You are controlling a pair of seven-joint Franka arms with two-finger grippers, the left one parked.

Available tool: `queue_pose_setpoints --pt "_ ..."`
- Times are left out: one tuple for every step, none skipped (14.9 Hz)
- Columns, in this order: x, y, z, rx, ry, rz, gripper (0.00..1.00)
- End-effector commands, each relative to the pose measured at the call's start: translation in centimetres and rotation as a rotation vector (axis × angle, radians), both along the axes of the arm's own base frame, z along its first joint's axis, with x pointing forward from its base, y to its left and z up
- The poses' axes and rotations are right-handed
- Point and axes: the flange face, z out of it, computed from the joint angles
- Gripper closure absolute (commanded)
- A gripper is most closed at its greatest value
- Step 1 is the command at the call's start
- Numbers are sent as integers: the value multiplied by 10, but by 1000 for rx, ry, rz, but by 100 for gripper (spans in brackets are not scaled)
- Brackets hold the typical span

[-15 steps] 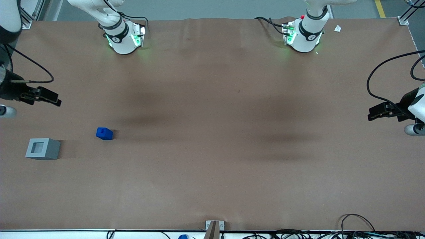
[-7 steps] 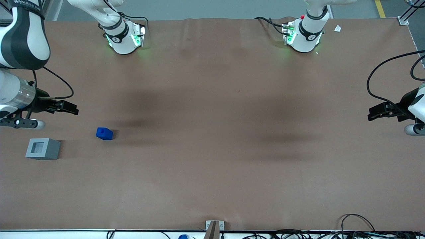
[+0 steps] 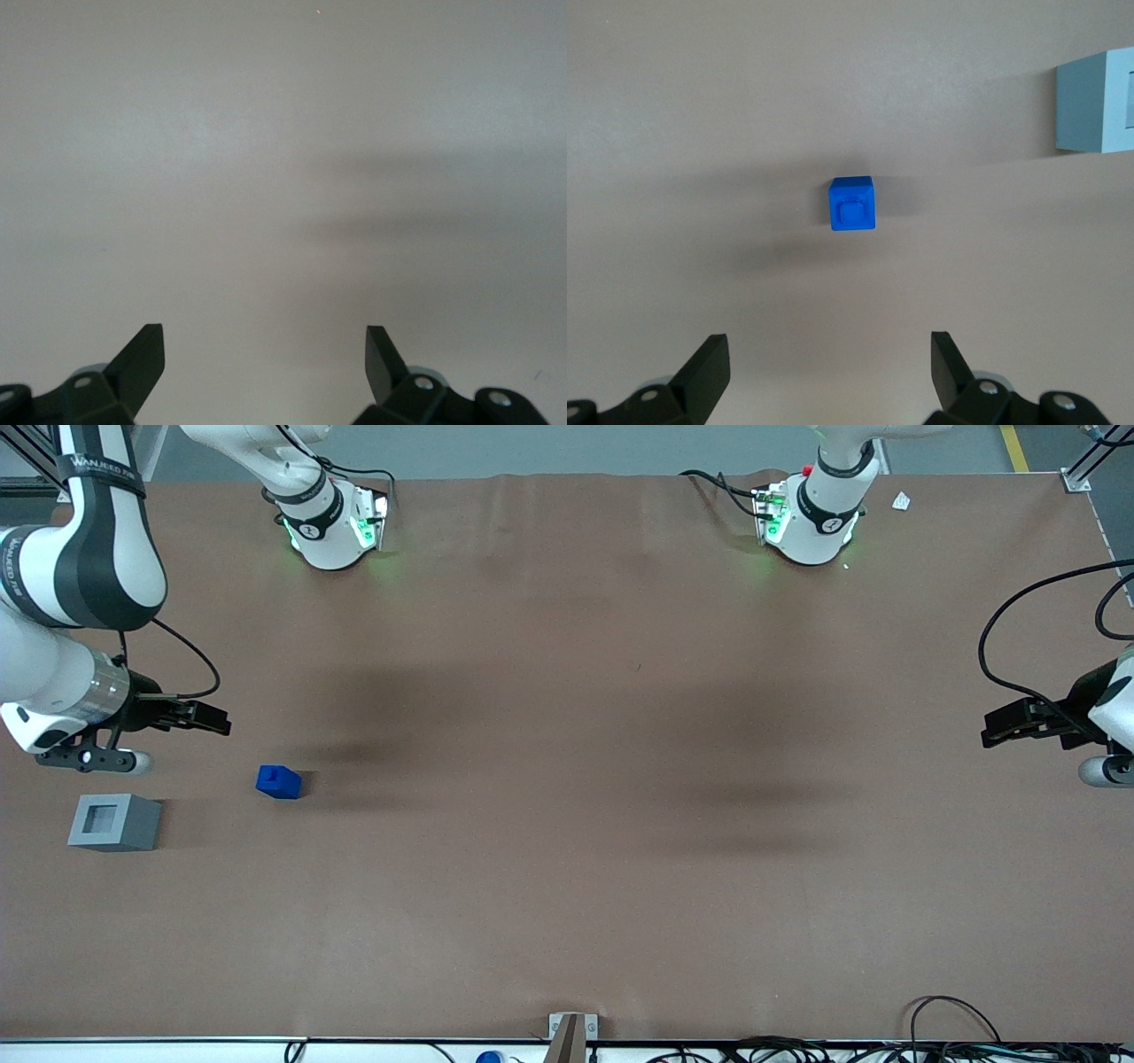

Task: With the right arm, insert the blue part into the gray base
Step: 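Move the open right gripper over the blue block, then lower the right gripper around the blue block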

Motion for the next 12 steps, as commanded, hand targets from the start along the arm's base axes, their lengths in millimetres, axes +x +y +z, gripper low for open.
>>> queue_pose_setpoints --pt "-13 -2 -12 -8 -10 -5 0" --pt "-14 -2 -19 -9 -16 -5 0" --pt "-17 -1 -29 -10 -21 -5 0" --pt "-18 -1 -36 -10 -28 -5 0" --pt "-20 -1 -40 -11 -32 -6 0" --pt "-20 -1 -43 -11 -36 -6 0" --pt "-20 -1 -45 -10 -32 -7 0" --pt "-20 1 -49 -11 -32 -3 0" --pt "-22 1 -55 -12 -32 -3 0" --pt "-24 1 -62 -12 -38 -4 0" --pt "-26 0 -69 -13 -48 -5 0" --pt "-27 1 -78 -14 -54 -4 0"
